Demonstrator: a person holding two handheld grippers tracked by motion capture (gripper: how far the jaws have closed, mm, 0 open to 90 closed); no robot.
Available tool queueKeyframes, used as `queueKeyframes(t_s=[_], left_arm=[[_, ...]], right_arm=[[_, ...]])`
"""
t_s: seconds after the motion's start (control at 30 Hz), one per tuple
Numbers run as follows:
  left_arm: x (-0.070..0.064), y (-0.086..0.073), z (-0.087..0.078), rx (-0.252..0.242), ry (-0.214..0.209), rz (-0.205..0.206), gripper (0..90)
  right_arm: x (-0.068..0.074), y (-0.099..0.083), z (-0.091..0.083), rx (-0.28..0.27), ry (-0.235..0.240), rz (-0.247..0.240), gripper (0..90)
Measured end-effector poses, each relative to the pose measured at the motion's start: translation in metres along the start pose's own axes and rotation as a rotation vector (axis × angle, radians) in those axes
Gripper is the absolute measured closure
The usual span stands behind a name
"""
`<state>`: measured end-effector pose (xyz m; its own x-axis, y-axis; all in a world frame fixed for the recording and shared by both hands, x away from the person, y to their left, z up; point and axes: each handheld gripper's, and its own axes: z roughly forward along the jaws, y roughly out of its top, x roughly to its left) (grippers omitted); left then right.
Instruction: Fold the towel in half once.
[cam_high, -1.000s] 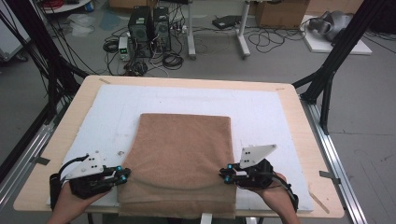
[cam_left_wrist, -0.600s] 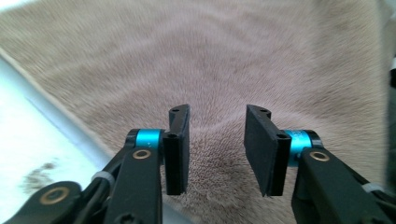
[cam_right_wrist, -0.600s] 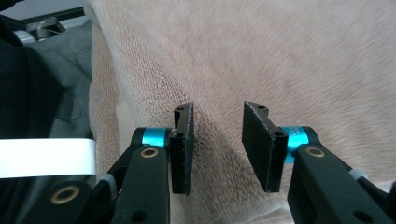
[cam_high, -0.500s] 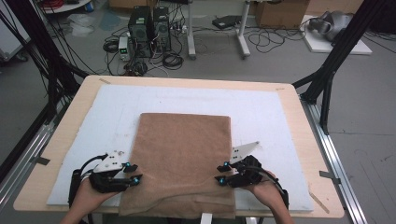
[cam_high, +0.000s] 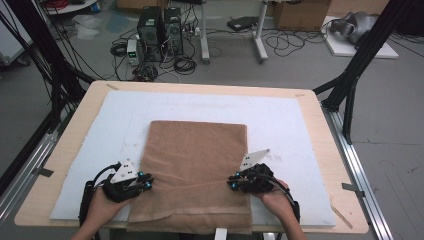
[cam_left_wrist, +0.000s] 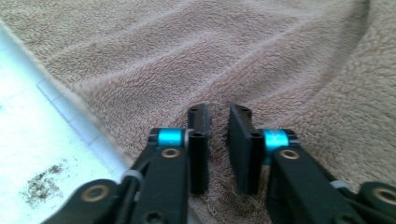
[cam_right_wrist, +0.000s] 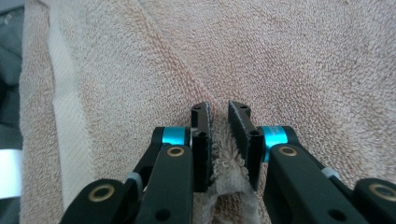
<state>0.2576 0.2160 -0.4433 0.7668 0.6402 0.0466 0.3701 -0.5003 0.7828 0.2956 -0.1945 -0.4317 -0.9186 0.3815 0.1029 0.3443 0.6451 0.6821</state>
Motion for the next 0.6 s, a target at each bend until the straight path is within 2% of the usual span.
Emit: queueKeyframes(t_s=[0.1, 0.2, 0.3, 0.4, 0.43, 0.5, 0.53, 0.6], left_arm=[[0.001, 0.001, -0.006, -0.032, -0.001, -0.028, 70.2], [0.001, 0.004, -0.017, -0.079, -0.014, -0.038, 67.6], [-0.003, 0.006, -0.026, -0.101, -0.027, -0.031, 65.4], [-0.007, 0.004, -0.027, -0.081, -0.031, -0.008, 63.7], [-0.008, 0.003, -0.026, -0.076, -0.031, -0.009, 63.0], [-0.009, -0.001, -0.021, -0.05, -0.042, -0.012, 61.4], [-0.01, -0.002, -0.018, -0.039, -0.044, -0.007, 61.4], [-0.011, -0.005, -0.012, -0.012, -0.047, -0.001, 60.8]], right_arm=[[0.002, 0.001, -0.005, -0.007, -0.027, -0.009, 69.7], [0.013, 0.005, -0.019, -0.062, -0.032, -0.054, 68.6], [0.026, 0.005, -0.028, -0.08, -0.033, -0.101, 67.6], [0.037, 0.002, -0.035, -0.099, -0.035, -0.13, 67.1], [0.042, 0.0, -0.038, -0.116, -0.019, -0.146, 67.1], [0.045, -0.003, -0.037, -0.105, -0.024, -0.156, 66.6], [0.046, -0.005, -0.035, -0.095, -0.009, -0.156, 66.6], [0.045, -0.009, -0.027, -0.069, -0.009, -0.157, 64.2]])
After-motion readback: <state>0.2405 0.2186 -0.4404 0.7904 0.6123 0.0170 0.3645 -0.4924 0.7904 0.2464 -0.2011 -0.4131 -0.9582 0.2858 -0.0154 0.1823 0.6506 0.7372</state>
